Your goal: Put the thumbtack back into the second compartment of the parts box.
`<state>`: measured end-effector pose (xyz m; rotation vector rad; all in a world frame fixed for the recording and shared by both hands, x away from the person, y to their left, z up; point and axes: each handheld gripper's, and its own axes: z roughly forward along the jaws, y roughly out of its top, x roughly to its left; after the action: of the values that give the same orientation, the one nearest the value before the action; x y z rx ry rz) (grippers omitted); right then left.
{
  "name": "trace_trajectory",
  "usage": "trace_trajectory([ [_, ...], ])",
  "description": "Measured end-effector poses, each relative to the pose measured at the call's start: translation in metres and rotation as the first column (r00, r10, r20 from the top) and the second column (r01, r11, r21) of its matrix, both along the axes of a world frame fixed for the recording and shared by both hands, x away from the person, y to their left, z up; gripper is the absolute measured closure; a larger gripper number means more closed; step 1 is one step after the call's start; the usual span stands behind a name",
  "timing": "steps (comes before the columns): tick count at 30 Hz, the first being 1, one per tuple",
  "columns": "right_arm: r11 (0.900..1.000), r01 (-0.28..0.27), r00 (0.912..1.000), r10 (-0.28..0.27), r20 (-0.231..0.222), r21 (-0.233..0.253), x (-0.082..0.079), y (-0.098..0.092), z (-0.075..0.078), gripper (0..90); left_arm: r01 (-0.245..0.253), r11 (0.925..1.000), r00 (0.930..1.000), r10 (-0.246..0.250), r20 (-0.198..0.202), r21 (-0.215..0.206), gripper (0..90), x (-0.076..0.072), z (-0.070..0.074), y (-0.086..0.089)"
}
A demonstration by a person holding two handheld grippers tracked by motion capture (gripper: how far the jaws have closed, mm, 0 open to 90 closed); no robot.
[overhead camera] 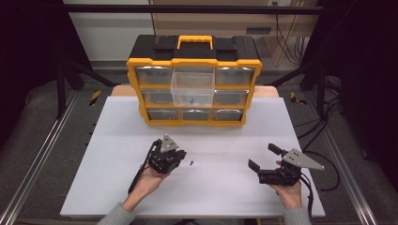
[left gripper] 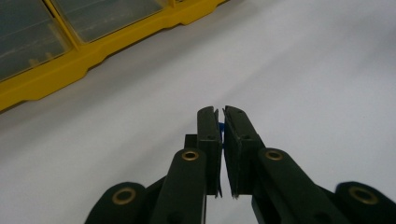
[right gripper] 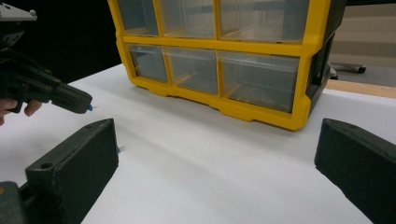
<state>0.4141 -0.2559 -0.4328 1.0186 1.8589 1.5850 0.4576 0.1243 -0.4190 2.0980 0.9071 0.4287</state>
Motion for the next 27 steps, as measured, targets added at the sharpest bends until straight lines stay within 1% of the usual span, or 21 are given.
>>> trace_trajectory([
  [1, 1.000, 0.002, 1.0000, -0.002, -0.005, 0.001, 0.000, 0.000, 0.000, 0.3, -0.001, 1.0000, 1.0000, 0.001, -0.001, -0.002, 84.3, 0.000, 0.001, 0.000],
  [8, 1.000, 0.000, 1.0000, 0.000, -0.002, -0.001, 0.001, 0.001, -0.001, 0.3, 0.004, 0.9999, 0.9999, -0.004, 0.010, -0.012, 84.3, -0.003, 0.011, 0.004],
  [9, 1.000, -0.001, 1.0000, 0.001, -0.003, 0.002, 0.000, 0.000, -0.001, 0.3, 0.004, 0.9999, 0.9999, -0.004, 0.017, -0.011, 84.3, -0.003, 0.013, 0.005],
  [11, 1.000, -0.001, 0.9999, 0.001, -0.011, 0.008, 0.000, 0.000, 0.000, 0.3, 0.004, 0.9998, 0.9998, -0.003, 0.019, -0.022, 84.3, -0.004, 0.017, 0.007],
  [12, 1.000, 0.000, 0.9999, 0.000, -0.014, 0.012, 0.000, 0.000, 0.000, 0.3, 0.004, 0.9998, 0.9997, -0.004, 0.022, -0.018, 84.3, -0.004, 0.018, 0.007],
  [13, 1.000, 0.000, 0.9999, 0.000, -0.013, 0.007, 0.000, 0.000, 0.000, 0.3, 0.005, 0.9997, 0.9997, -0.005, 0.026, -0.022, 84.3, -0.004, 0.020, 0.009],
  [14, 1.000, -0.002, 1.0000, 0.003, 0.006, -0.012, 0.001, -0.001, -0.001, 0.3, 0.007, 0.9998, 0.9996, -0.007, 0.028, -0.021, 84.3, -0.005, 0.022, 0.009],
  [15, 1.000, -0.007, 0.9999, 0.007, 0.009, -0.018, 0.001, -0.002, -0.001, 0.3, 0.009, 0.9998, 0.9994, -0.008, 0.034, -0.018, 84.3, -0.005, 0.024, 0.011],
  [16, 1.000, 0.000, 1.0000, 0.000, -0.007, 0.002, 0.000, 0.000, -0.001, 0.3, 0.009, 0.9997, 0.9994, -0.008, 0.034, -0.024, 84.3, -0.005, 0.026, 0.012],
  [19, 1.000, 0.000, 0.9999, 0.000, -0.013, 0.008, 0.000, 0.000, 0.000, 0.3, 0.008, 0.9993, 0.9991, -0.006, 0.041, -0.037, 84.3, -0.005, 0.031, 0.016],
  [20, 1.000, -0.004, 0.9999, 0.004, 0.010, -0.017, 0.001, -0.002, -0.001, 0.3, 0.007, 0.9993, 0.9990, -0.006, 0.045, -0.038, 84.3, -0.005, 0.033, 0.017],
  [21, 1.000, -0.002, 0.9999, 0.002, -0.016, 0.000, 0.000, -0.001, 0.000, 0.3, 0.007, 0.9991, 0.9988, -0.005, 0.049, -0.041, 84.3, -0.006, 0.035, 0.018],
  [22, 1.000, 0.003, 0.9998, -0.003, -0.018, 0.010, -0.001, 0.000, 0.000, 0.3, 0.006, 0.9990, 0.9987, -0.004, 0.051, -0.044, 84.3, -0.006, 0.037, 0.019],
  [23, 1.000, 0.004, 1.0000, -0.004, -0.006, 0.000, 0.000, -0.001, 0.000, 0.3, 0.007, 0.9989, 0.9985, -0.005, 0.054, -0.047, 84.3, -0.006, 0.039, 0.019],
  [24, 1.000, 0.006, 0.9999, -0.006, -0.012, 0.008, 0.000, 0.000, 0.000, 0.3, 0.008, 0.9989, 0.9981, -0.005, 0.061, -0.047, 84.3, -0.007, 0.040, 0.020],
  [27, 1.000, 0.002, 1.0000, -0.002, -0.004, -0.006, 0.001, 0.000, -0.001, 0.3, 0.013, 0.9988, 0.9978, -0.010, 0.066, -0.048, 84.3, -0.007, 0.045, 0.019],
])
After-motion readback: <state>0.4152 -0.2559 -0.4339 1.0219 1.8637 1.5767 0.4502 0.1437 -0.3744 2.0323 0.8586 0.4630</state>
